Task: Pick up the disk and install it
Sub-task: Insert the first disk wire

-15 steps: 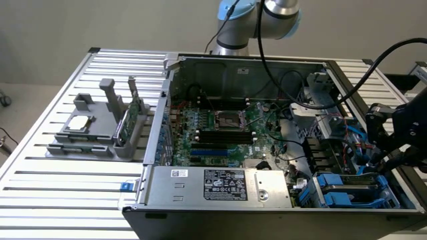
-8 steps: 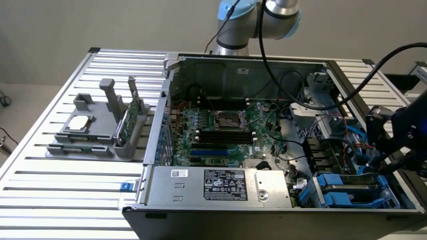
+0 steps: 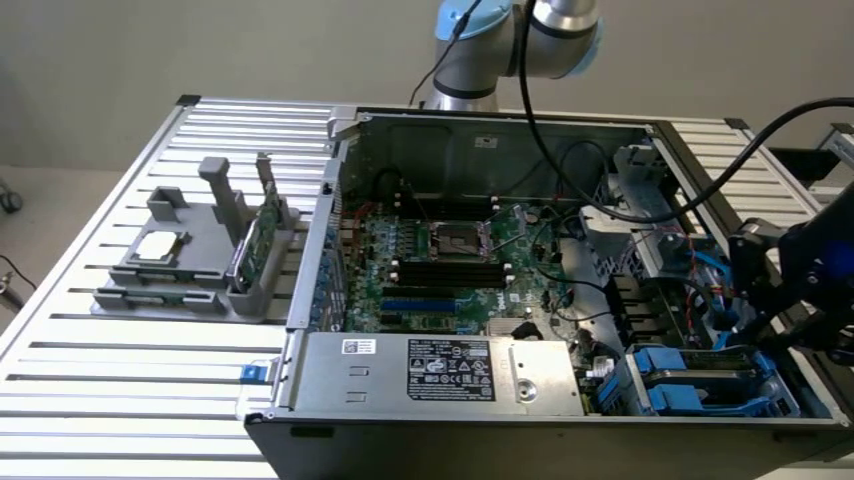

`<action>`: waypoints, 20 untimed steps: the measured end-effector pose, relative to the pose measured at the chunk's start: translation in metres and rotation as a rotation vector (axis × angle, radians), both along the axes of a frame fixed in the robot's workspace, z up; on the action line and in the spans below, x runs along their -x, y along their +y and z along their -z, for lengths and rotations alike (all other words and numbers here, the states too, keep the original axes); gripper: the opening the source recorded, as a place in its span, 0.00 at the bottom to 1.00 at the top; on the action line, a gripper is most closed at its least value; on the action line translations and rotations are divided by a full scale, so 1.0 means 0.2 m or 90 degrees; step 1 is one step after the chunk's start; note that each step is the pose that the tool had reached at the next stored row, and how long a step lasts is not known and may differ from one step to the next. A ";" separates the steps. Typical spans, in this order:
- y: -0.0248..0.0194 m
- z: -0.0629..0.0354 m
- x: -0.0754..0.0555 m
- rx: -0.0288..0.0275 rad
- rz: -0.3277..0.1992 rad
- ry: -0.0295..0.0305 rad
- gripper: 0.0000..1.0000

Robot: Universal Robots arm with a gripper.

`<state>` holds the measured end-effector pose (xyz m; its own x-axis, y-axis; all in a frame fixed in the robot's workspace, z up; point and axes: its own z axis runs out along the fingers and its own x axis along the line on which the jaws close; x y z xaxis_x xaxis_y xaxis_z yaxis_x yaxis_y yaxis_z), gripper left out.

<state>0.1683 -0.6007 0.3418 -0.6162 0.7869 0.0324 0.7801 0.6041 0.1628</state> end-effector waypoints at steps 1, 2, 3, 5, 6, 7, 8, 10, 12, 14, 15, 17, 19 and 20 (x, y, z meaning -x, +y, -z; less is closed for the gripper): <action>0.000 0.001 0.00 0.0000 0.000 0.0019 0.27; 0.000 0.002 0.00 -0.0002 0.000 0.0034 0.27; 0.000 0.002 0.00 -0.0001 0.000 0.0060 0.27; 0.000 0.003 0.00 -0.0002 0.000 0.0084 0.27; 0.000 0.003 -0.01 -0.0002 0.000 0.0086 0.27; 0.000 0.004 -0.01 -0.0002 0.000 0.0087 0.27; 0.000 0.005 -0.01 -0.0001 0.000 0.0089 0.27; 0.002 0.007 -0.01 -0.0001 0.000 0.0094 0.27; 0.006 0.009 -0.02 -0.0002 0.000 0.0109 0.27; 0.014 0.011 -0.02 -0.0001 0.001 0.0133 0.27; 0.017 0.012 -0.02 -0.0001 0.002 0.0150 0.27; 0.022 0.016 -0.02 -0.0002 0.003 0.0196 0.27; 0.023 0.018 -0.02 -0.0002 0.003 0.0243 0.27; 0.023 0.018 -0.02 -0.0001 0.004 0.0260 0.27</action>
<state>0.1727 -0.5961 0.3381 -0.6090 0.7911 0.0576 0.7902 0.5987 0.1307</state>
